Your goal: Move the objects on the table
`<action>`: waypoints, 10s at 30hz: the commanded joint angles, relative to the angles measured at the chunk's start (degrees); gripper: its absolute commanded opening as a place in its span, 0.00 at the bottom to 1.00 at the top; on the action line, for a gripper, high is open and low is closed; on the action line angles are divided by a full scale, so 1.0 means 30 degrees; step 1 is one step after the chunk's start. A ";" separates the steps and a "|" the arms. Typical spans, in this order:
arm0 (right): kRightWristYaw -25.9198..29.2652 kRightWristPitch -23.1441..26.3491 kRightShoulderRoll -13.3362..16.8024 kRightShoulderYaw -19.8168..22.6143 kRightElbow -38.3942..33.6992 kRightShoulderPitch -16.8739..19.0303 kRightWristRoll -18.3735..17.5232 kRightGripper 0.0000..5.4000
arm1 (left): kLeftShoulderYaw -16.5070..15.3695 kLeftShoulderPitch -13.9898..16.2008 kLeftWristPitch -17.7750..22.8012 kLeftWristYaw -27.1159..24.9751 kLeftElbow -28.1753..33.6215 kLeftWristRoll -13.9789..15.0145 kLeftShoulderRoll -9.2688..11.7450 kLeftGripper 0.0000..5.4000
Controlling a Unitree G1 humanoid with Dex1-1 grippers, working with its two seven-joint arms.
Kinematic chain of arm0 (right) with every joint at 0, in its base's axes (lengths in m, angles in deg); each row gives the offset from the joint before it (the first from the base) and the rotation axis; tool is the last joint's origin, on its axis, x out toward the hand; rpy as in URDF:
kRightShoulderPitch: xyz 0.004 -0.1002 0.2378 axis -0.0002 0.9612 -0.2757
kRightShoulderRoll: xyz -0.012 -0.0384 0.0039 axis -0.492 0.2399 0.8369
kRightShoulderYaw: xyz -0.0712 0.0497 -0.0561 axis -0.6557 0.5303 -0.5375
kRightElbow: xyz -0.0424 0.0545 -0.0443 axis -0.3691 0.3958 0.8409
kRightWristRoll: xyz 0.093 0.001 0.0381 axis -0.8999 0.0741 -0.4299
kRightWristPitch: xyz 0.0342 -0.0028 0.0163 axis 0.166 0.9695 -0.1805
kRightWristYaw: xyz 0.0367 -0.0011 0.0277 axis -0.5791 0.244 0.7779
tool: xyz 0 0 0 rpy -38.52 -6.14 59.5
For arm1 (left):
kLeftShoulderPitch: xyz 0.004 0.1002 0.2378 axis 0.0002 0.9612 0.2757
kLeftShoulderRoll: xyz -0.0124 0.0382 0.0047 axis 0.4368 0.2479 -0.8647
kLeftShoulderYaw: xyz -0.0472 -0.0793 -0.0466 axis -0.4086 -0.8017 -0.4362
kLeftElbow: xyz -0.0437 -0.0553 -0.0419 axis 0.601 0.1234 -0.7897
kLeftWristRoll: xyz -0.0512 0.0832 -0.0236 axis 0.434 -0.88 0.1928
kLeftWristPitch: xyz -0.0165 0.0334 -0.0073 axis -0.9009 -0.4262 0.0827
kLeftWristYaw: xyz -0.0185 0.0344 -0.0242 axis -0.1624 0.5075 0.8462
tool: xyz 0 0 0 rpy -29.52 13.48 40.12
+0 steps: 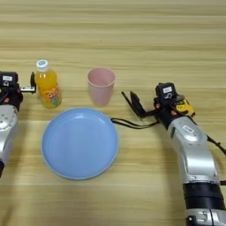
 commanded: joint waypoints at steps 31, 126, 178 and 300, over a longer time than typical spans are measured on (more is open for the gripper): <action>-0.1037 -0.8265 -0.1792 0.1164 1.2924 -0.7459 -0.0588 1.00 | -0.0737 0.0487 -0.0072 -0.0374 0.0486 0.0285 0.0275 1.00; -0.2806 -0.8728 -0.2830 0.0370 1.3075 -0.7709 0.0245 1.00 | 0.1805 0.0718 0.0190 -0.5614 0.2169 0.1298 -0.0664 0.78; -0.3778 -0.8616 -0.3380 0.0038 1.3128 -0.8076 0.0489 1.00 | 0.3841 0.4982 0.7518 -1.0124 1.5318 0.4824 0.0164 0.64; -0.5930 -0.7424 -0.2849 0.0433 1.2377 -0.7403 0.1289 1.00 | -0.1780 -0.0034 -0.0251 -0.4101 0.0683 0.2822 0.0513 1.00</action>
